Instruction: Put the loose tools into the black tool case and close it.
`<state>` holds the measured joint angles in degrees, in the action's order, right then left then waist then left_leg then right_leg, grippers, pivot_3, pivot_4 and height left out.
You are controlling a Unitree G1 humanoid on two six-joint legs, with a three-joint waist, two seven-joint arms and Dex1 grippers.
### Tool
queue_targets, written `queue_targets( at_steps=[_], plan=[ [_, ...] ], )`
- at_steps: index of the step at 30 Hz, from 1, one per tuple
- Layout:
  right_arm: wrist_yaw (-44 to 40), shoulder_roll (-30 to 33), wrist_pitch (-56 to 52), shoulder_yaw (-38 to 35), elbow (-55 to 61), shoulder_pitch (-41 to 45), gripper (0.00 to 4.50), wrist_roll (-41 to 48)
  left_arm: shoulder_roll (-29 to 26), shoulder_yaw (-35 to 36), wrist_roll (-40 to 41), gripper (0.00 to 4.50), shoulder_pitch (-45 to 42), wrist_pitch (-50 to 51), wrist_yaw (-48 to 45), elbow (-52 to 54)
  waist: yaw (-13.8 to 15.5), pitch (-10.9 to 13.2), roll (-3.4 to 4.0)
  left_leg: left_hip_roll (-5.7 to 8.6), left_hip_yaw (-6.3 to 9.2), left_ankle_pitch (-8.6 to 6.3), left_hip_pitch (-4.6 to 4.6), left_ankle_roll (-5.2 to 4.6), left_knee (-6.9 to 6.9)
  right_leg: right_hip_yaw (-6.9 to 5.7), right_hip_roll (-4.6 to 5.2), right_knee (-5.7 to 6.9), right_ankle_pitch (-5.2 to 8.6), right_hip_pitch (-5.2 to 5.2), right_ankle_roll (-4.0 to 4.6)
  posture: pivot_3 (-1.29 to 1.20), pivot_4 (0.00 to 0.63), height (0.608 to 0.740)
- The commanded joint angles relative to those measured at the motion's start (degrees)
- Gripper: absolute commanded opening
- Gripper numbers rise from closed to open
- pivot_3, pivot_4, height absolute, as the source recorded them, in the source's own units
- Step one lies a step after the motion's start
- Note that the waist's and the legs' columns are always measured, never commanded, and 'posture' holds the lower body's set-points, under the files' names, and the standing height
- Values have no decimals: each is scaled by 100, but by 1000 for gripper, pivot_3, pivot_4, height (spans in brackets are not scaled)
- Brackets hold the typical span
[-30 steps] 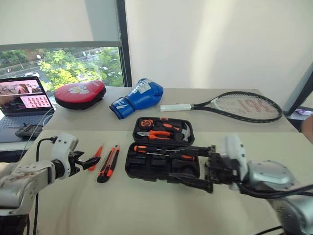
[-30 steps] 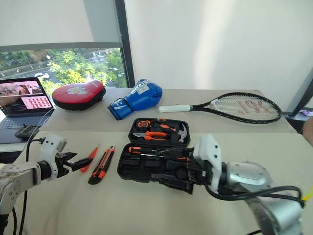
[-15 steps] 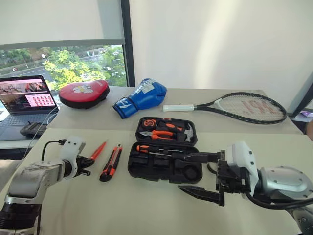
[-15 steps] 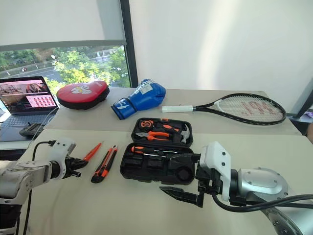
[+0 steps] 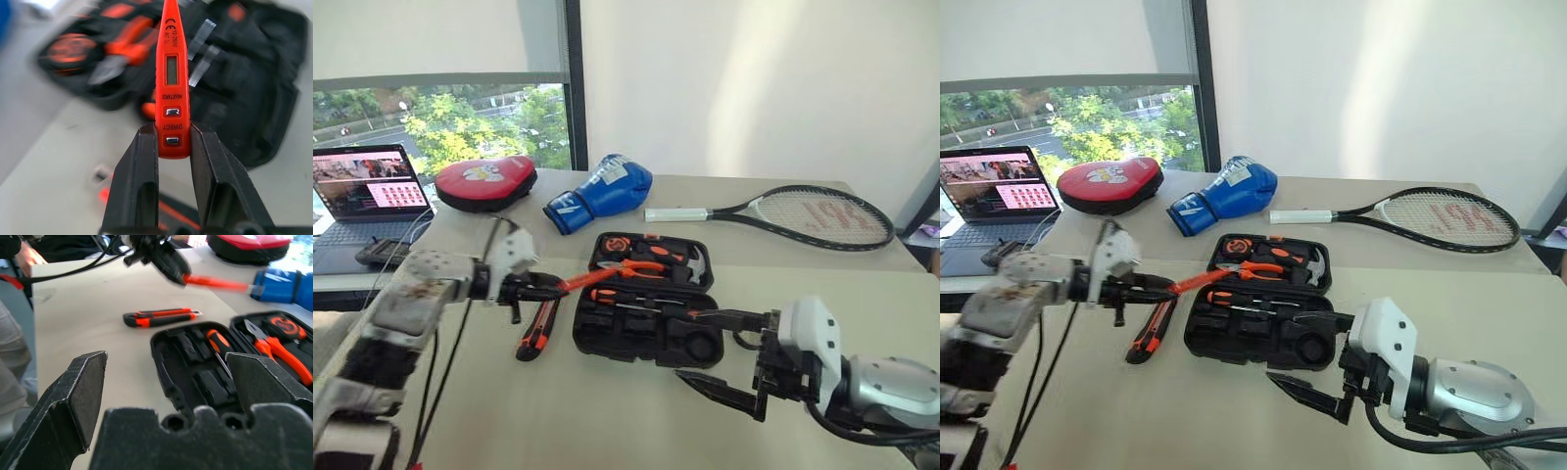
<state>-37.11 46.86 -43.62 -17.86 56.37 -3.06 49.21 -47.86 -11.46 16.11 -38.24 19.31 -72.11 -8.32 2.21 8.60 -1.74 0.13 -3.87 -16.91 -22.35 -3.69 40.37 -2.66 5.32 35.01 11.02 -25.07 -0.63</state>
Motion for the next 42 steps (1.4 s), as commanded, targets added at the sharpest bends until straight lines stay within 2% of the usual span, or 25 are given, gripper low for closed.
queue_targets(
  at_steps=[1, 6, 12, 19, 26, 33, 42],
  plan=[
    [17, 133, 172, -504, 346, -361, 4500, 180, 242, -644, -875, 448, -668, -1039, -402, -726, 8, 2, -3, -1, 0, -4, -2, -7, 6, 1, -2, 0, -1, 1, -2, 0, 150, 740],
    [-20, 258, 304, -983, 363, -916, 4500, 353, 702, -1097, -1385, 448, -1217, -1451, -724, -1463, -11, 4, -7, 1, -3, -21, -11, -36, 45, 7, -2, 2, -3, 5, -19, 0, 150, 740],
    [-9, 371, 471, -1262, 363, -1261, 4500, 439, 992, -1207, -1591, 448, -1365, -1474, -1009, -1643, -27, 5, -9, 0, -11, -32, -16, -55, 67, 23, -1, 1, -13, 6, -41, 0, 150, 740],
    [82, 507, 683, -1361, 363, -1527, 4500, 524, 1131, -1165, -1828, 448, -1459, -1303, -977, -1871, -6, 5, -9, -1, -10, -32, -15, -54, 72, 24, -2, 6, -14, 7, -43, 0, 150, 740],
    [146, 627, 910, -1416, 363, -1799, 4500, 556, 1023, -1136, -1950, 448, -1514, -1481, -1156, -2095, -11, 5, -9, -3, -10, -32, -12, -56, 82, 25, -2, 10, -16, 10, -47, 0, 150, 740],
    [204, 666, 995, -1365, 363, -1866, 4500, 544, 1112, -1192, -2092, 448, -1602, -1237, -1070, -2158, -11, 5, -9, -5, -10, -33, -9, -56, 92, 27, -3, 14, -17, 14, -48, 0, 150, 740],
    [280, 723, 1066, -1385, 363, -1940, 4500, 587, 1184, -1245, -2174, 448, -1601, -1390, -1213, -2161, -10, 5, -9, -5, -10, -34, -9, -58, 97, 28, -2, 14, -18, 17, -51, 0, 150, 740]
  ],
)
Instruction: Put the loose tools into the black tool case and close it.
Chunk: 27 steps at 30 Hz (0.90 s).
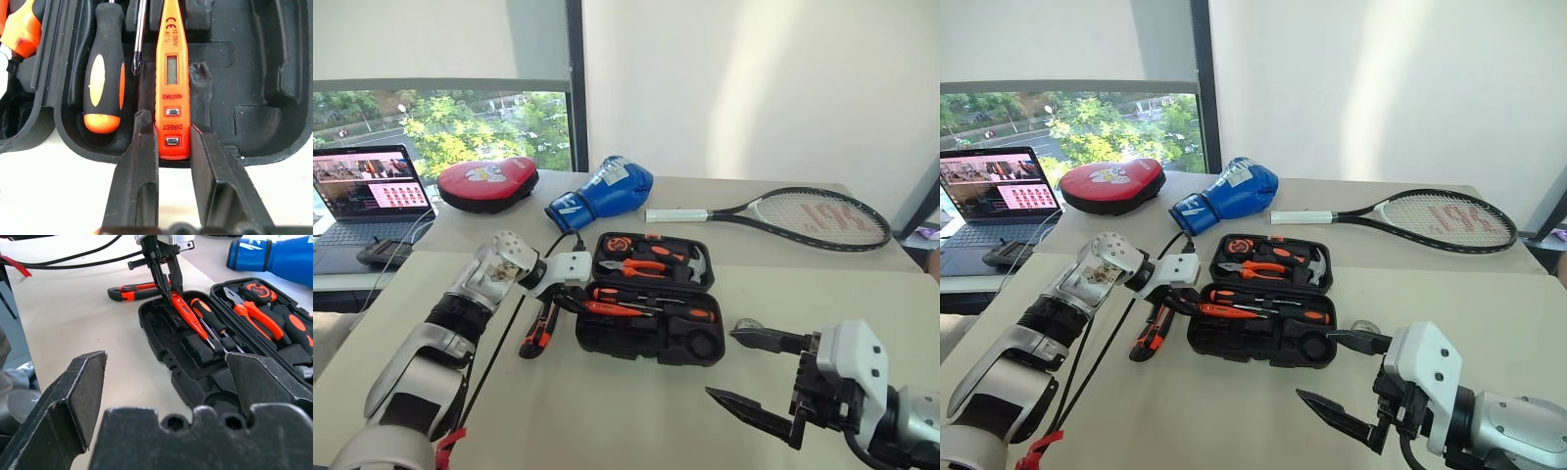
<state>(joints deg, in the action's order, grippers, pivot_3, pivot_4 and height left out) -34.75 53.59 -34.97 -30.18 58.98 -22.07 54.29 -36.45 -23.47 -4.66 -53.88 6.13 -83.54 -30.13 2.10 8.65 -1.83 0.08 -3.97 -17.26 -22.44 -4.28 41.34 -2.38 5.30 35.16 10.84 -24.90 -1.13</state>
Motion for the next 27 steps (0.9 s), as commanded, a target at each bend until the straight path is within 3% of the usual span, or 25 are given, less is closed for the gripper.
queue_targets(
  at_steps=[1, 15, 27],
  plan=[
    [52, 53, 211, -158, 102, -50, 4500, 82, 55, -45, -96, 448, -30, -85, -70, 30, 2, 0, 0, 0, 0, 0, 0, 0, 0, 0, 0, 0, 0, 0, 0, 0, 150, 740],
    [149, 150, 331, -217, 102, -193, 4500, 182, 183, -134, -216, 448, 51, 169, -76, 282, 9, 0, 0, 1, 0, -3, -1, -5, 11, 0, 1, -1, -1, 6, -1, 0, 150, 740],
    [216, 238, 415, -231, 102, -275, 4500, 212, 360, -135, -438, 448, -189, -1, 124, -384, 11, 0, 0, -2, 4, -7, 17, -12, 25, -2, 2, -5, 0, 35, -4, 0, 150, 740]
  ],
)
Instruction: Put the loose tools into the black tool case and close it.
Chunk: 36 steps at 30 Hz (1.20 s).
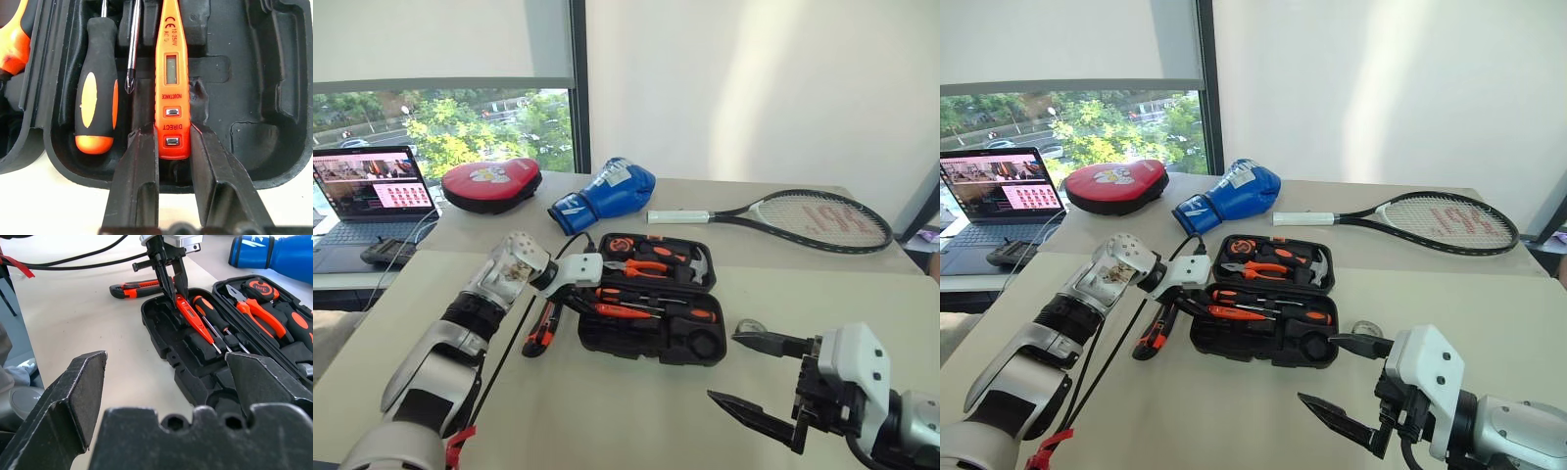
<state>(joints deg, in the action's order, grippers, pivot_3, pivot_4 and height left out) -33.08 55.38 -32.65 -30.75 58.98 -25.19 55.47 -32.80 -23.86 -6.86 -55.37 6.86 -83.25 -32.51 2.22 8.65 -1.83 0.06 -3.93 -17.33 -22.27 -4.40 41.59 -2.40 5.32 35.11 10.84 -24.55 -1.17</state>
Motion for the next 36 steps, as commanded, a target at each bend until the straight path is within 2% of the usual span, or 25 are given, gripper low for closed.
queue_targets(
  at_steps=[1, 24, 26, 27, 28, 30, 33, 36],
  plan=[
    [53, 60, 185, -166, 102, 45, 4500, 92, -12, -99, -227, 448, -32, -106, 89, -155, 0, 0, 0, 0, 0, 0, 1, 0, 1, 0, 1, 0, 0, 1, 0, 0, 150, 740],
    [135, 155, 300, -169, 102, -41, 4500, 131, 54, -137, -337, 448, -89, -190, 67, -275, 5, 0, 0, -2, 5, 0, 12, 0, 4, 0, 6, 0, -1, 17, 0, 0, 150, 740],
    [138, 170, 331, -173, 102, -70, 4500, 145, 71, -85, -309, 1457, -115, -182, 112, -287, 4, 0, 0, -2, 5, 0, 12, 0, 4, 0, 6, 0, -1, 17, 0, 0, 150, 740],
    [142, 180, 346, -176, 102, -84, 4500, 155, 66, -39, -275, 1676, -132, -178, 133, -254, 2, 0, 0, -2, 6, 0, 12, -1, 4, 0, 6, 0, -1, 17, 0, 0, 150, 740],
    [143, 193, 367, -186, 102, -112, 4500, 166, 44, 49, -216, 2161, -151, -96, 176, -168, 0, 0, 0, -2, 6, 0, 12, 0, 4, 0, 6, 0, 0, 16, 0, 0, 150, 740],
    [149, 216, 394, -218, 102, -157, 4500, 196, -62, 214, -89, 2736, -192, 99, 140, 10, -1, 0, 0, -3, 6, -1, 10, -2, 3, 0, 6, -2, -1, 15, -1, 0, 150, 740],
    [121, 206, 425, -278, 102, -249, 4500, 193, -397, 635, 397, 2736, -186, 797, -191, 647, -31, 2, -4, -4, 5, -3, -10, -4, 3, 1, 4, -1, 0, -6, -2, 0, 150, 740],
    [157, 187, 392, -220, 102, -187, 4500, 146, -533, 1107, 1000, 1918, -90, 1922, -227, 1322, -48, 3, -4, -4, 5, -2, -29, -3, 4, 2, 2, 2, 1, -28, -4, 0, 150, 740]
  ],
)
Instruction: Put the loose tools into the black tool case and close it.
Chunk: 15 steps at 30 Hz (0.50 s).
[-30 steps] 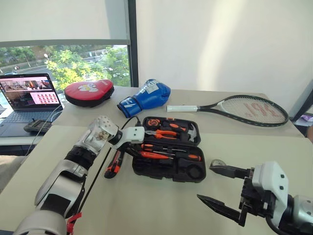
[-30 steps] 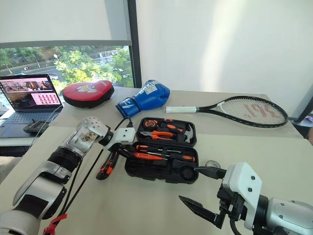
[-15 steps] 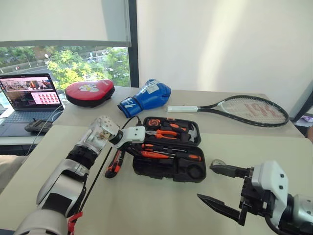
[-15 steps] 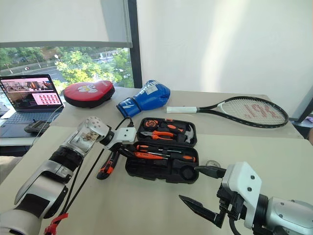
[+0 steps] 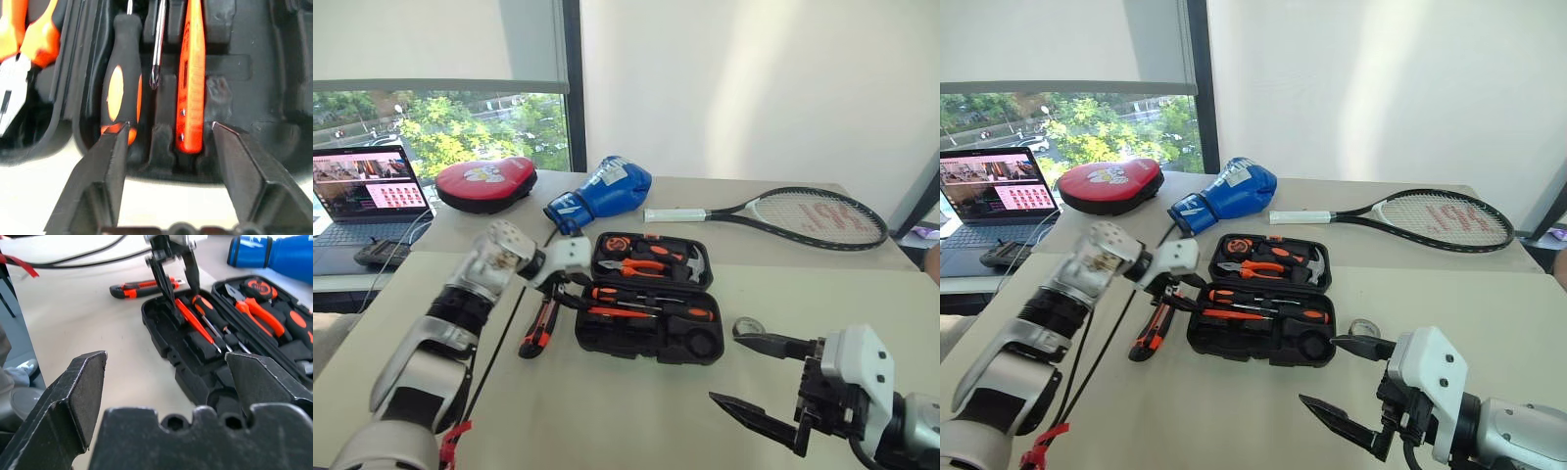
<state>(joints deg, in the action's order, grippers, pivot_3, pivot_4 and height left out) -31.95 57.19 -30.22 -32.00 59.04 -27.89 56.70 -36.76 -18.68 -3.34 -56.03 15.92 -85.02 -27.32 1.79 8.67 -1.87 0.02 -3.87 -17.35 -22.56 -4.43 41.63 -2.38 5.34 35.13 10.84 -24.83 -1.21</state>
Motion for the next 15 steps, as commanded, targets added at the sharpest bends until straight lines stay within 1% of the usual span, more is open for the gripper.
queue_targets(
  at_steps=[1, 3, 5, 8, 9, 12, 15],
  plan=[
    [53, -1, 137, -83, 96, 106, 4500, 17, -127, 683, 748, 1623, 39, 1286, 55, 970, -4, 0, 1, 0, 0, 1, -4, 1, 1, 0, 1, 1, 1, -5, -2, 0, 150, 740],
    [70, -14, 104, -61, 96, 162, 4500, 7, 44, 888, 941, 791, 386, 1590, 472, 1452, 22, -1, 2, 3, 2, 0, -6, 0, 2, 0, 4, 1, 5, -4, -8, 0, 150, 740],
    [89, -9, 84, -31, 96, 217, 4500, 3, 378, 1094, 1144, 69, 663, 2127, 1047, 1897, 45, -1, 3, 5, 2, -2, 1, -4, 4, 2, 9, -1, 7, 5, -12, 0, 150, 740],
    [161, 28, 83, -8, 96, 273, 4500, 63, 1208, 1450, 1179, 69, 1341, 2222, 2393, 2367, 67, 0, 1, 7, 12, -8, 4, -14, 14, 1, 10, -10, 4, 26, -20, 0, 150, 740],
    [187, 35, 85, -7, 96, 281, 4500, 91, 1380, 1511, 1158, 69, 1511, 2218, 2701, 2473, 61, 1, -2, 8, 14, -10, 6, -16, 15, 3, 11, -14, 2, 32, -23, 0, 150, 740],
    [262, 93, 135, 25, 96, 274, 4500, 153, 1668, 1528, 1115, 69, 1985, 2013, 3258, 2761, 26, 3, -5, 7, 14, -11, 11, -17, 14, 9, 15, -13, -1, 35, -25, 0, 150, 740],
    [332, 162, 176, 44, 96, 261, 4500, 205, 1681, 1243, 775, 69, 2446, 1581, 3728, 2760, 22, 2, -3, 4, 15, -9, 22, -11, 9, 12, 15, -8, -2, 35, -24, 0, 150, 740]
  ],
)
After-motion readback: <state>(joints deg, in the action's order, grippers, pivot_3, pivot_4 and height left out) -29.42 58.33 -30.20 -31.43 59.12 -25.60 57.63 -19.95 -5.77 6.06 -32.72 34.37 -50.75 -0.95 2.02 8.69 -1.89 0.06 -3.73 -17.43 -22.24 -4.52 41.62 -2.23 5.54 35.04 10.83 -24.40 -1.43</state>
